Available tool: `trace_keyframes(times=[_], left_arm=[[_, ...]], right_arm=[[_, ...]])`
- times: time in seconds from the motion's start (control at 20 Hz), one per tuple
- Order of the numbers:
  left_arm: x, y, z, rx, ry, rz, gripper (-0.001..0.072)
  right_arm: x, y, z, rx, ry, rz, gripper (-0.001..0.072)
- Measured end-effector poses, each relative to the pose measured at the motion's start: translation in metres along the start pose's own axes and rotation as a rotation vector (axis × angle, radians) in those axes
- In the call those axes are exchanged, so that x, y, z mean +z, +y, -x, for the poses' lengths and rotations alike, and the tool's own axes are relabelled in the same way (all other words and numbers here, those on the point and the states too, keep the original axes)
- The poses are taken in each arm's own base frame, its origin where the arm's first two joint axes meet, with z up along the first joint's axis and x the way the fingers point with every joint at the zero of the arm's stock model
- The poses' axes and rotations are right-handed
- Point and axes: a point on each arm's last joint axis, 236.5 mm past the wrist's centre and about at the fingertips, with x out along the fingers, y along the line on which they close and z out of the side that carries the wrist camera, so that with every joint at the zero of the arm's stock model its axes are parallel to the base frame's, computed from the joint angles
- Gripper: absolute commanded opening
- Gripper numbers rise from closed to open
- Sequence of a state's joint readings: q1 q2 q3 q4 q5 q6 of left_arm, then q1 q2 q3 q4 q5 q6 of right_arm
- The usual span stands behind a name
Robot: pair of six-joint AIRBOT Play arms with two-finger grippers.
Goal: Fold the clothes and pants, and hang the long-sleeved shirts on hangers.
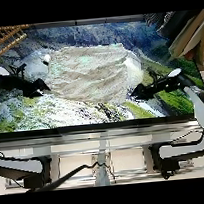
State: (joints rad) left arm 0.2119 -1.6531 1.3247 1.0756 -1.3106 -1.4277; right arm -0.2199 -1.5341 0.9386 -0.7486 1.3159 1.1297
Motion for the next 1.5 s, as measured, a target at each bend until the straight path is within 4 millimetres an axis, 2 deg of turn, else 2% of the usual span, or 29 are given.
trace_keyframes(times=[0.1, 0.2, 0.45, 0.5, 0.55, 0.6, 0.65, 0.7, 0.8, 0.9, 0.95, 1.05, 1.15, 1.2, 1.3, 1.35, 1.4, 1.5], left_arm=[[0.003, 0.005, -0.003, 0.013, -0.008, 0.021, 0.0582], [0.007, 0.007, -0.010, 0.005, -0.011, 0.050, 0.0582], [0.021, 0.002, -0.031, -0.064, -0.030, 0.123, 0.0576], [0.023, 0.002, -0.035, -0.076, -0.032, 0.138, 0.0470], [0.024, 0.002, -0.039, -0.085, -0.029, 0.148, 0.0275], [0.025, 0.003, -0.043, -0.089, -0.029, 0.157, 0.0074], [0.027, 0.006, -0.047, -0.088, -0.029, 0.164, 0.0011], [0.027, 0.006, -0.050, -0.094, -0.027, 0.170, 0.0010], [0.027, 0.006, -0.050, -0.101, -0.026, 0.164, 0.0009], [0.027, 0.003, -0.036, -0.105, -0.029, 0.116, 0.0010], [0.026, -0.005, -0.021, -0.122, -0.036, 0.081, 0.0010], [0.027, -0.024, 0.023, -0.157, -0.071, -0.003, 0.0010], [0.025, -0.061, 0.086, -0.222, -0.145, -0.108, 0.0011], [0.020, -0.084, 0.125, -0.263, -0.196, -0.171, 0.0011], [0.001, -0.136, 0.207, -0.355, -0.337, -0.312, 0.0011], [-0.016, -0.166, 0.252, -0.411, -0.423, -0.395, 0.0012], [-0.037, -0.193, 0.294, -0.464, -0.510, -0.474, 0.0012], [-0.096, -0.248, 0.372, -0.578, -0.680, -0.661, 0.0011]], right_arm=[[-0.005, 0.006, -0.015, 0.015, -0.011, 0.008, 0.0468], [-0.001, 0.009, -0.025, 0.014, -0.043, 0.013, 0.0468], [0.007, 0.011, -0.038, 0.010, -0.085, 0.014, 0.0467], [0.006, 0.012, -0.041, 0.012, -0.083, 0.015, 0.0466], [0.007, 0.014, -0.045, 0.014, -0.084, 0.015, 0.0419], [0.007, 0.016, -0.050, 0.013, -0.083, 0.017, 0.0248], [0.007, 0.015, -0.056, 0.003, -0.078, 0.025, 0.0062], [0.007, 0.015, -0.061, -0.009, -0.075, 0.043, 0.0013], [0.013, 0.030, -0.061, 0.012, -0.088, 0.101, 0.0011], [0.022, 0.056, -0.043, 0.035, -0.118, 0.193, 0.0010], [0.026, 0.072, -0.026, 0.040, -0.141, 0.255, 0.0010], [0.031, 0.111, 0.026, 0.018, -0.220, 0.410, 0.0009], [0.024, 0.155, 0.095, -0.053, -0.349, 0.585, 0.0008], [0.013, 0.181, 0.134, -0.101, -0.434, 0.678, 0.0008], [-0.025, 0.236, 0.208, -0.204, -0.626, 0.863, 0.0009], [-0.049, 0.261, 0.241, -0.257, -0.731, 0.944, 0.0009], [-0.079, 0.288, 0.273, -0.304, -0.844, 1.028, 0.0009], [-0.141, 0.337, 0.326, -0.366, -1.072, 1.163, 0.0010]])
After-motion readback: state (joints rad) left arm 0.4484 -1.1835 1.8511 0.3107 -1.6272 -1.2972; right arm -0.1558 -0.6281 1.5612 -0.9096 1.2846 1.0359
